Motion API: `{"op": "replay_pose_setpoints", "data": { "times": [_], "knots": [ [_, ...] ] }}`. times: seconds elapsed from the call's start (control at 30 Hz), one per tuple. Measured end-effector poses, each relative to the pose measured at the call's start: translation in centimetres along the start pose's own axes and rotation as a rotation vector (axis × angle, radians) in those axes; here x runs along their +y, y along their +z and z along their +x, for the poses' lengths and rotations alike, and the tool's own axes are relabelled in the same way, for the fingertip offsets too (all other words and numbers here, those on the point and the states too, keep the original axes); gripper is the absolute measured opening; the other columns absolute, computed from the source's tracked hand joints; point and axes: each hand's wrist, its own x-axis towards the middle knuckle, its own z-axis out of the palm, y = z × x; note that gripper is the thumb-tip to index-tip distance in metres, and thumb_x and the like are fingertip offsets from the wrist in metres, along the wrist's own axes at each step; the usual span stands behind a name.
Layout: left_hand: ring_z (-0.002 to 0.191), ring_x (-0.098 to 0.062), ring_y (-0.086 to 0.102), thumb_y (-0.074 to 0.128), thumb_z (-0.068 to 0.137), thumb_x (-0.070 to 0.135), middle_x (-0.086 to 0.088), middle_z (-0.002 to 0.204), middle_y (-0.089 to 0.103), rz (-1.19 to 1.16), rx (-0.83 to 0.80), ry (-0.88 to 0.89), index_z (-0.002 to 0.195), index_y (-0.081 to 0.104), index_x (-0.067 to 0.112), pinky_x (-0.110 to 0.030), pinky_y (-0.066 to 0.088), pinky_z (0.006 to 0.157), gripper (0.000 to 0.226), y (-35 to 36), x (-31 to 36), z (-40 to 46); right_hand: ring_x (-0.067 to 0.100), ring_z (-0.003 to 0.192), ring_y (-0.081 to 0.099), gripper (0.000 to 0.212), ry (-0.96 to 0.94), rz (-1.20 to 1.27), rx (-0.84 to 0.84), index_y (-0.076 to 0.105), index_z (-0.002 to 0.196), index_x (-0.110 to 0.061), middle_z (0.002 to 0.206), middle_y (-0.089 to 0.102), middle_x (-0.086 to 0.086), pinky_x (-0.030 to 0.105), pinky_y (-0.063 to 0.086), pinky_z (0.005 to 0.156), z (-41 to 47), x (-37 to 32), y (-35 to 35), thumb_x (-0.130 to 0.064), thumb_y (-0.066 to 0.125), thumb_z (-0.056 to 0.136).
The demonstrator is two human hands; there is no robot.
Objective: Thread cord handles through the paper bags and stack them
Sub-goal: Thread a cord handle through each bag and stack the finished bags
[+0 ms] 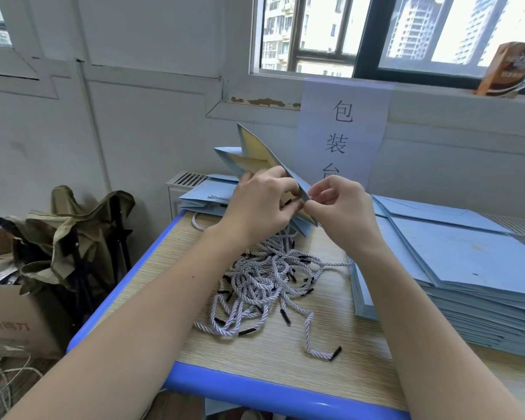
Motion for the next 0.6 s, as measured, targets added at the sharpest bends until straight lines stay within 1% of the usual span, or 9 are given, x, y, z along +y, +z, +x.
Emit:
{"op": "replay_pose_setpoints", "data": {
  "times": [0.1,0.2,0.3,0.4,0.5,0.6],
  "knots": [
    [0.099,-0.025,0.059,0.066,0.09,0.025,0.003,0.095,0.063,0.031,0.016,-0.037,0.092,0.071,0.022,-0.039,0.037,0.09,0.007,0.21,0.18,-0.01,0.008,0.071,0.062,0.015,-0.008,-0.006,0.0,0.072,0.091,-0.015,0.081,0.07,-0.002,0.008,0.043,0.058,-0.06,-0.03,0.05,-0.012,0.072,0.076],
    [0.098,-0.026,0.058,0.062,0.091,0.02,0.002,0.094,0.063,0.067,0.009,-0.066,0.09,0.067,0.019,-0.037,0.036,0.086,0.006,0.3,0.41,-0.1,0.006,0.069,0.061,0.016,-0.008,0.005,-0.007,0.072,0.091,-0.015,0.081,0.069,-0.002,0.005,0.041,0.055,-0.09,-0.04,-0.07,-0.01,0.071,0.076],
    [0.094,-0.028,0.055,0.06,0.087,0.014,-0.003,0.09,0.061,0.078,0.008,-0.089,0.086,0.062,0.013,-0.037,0.042,0.078,0.003,0.17,0.21,0.07,0.005,0.068,0.06,0.016,0.004,0.009,0.001,0.071,0.091,-0.015,0.08,0.069,-0.002,0.005,0.041,0.054,-0.03,-0.03,-0.26,-0.009,0.07,0.077],
    [0.09,-0.028,0.051,0.06,0.084,0.008,-0.005,0.085,0.054,0.021,0.052,-0.147,0.081,0.056,0.008,-0.039,0.044,0.077,0.006,-0.03,0.06,0.23,0.007,0.068,0.061,0.015,0.014,0.019,0.012,0.071,0.092,-0.015,0.08,0.069,-0.003,0.007,0.042,0.054,-0.02,0.02,-0.42,-0.01,0.071,0.078],
    [0.085,-0.024,0.046,0.06,0.087,0.007,-0.003,0.085,0.047,-0.013,0.13,-0.253,0.08,0.049,0.011,-0.03,0.036,0.07,0.013,-0.31,-0.04,0.34,0.007,0.07,0.061,0.014,0.01,0.014,0.009,0.072,0.092,-0.016,0.082,0.069,-0.002,0.005,0.041,0.053,-0.04,0.06,-0.45,-0.011,0.071,0.079],
    [0.079,-0.023,0.044,0.058,0.087,0.005,-0.005,0.086,0.048,-0.028,0.182,-0.341,0.08,0.046,0.01,-0.027,0.031,0.068,0.015,-0.55,-0.18,0.39,0.008,0.071,0.061,0.014,0.013,0.012,0.002,0.071,0.092,-0.016,0.083,0.069,-0.001,0.004,0.04,0.053,-0.07,0.1,-0.41,-0.011,0.072,0.079]
  ]
}}
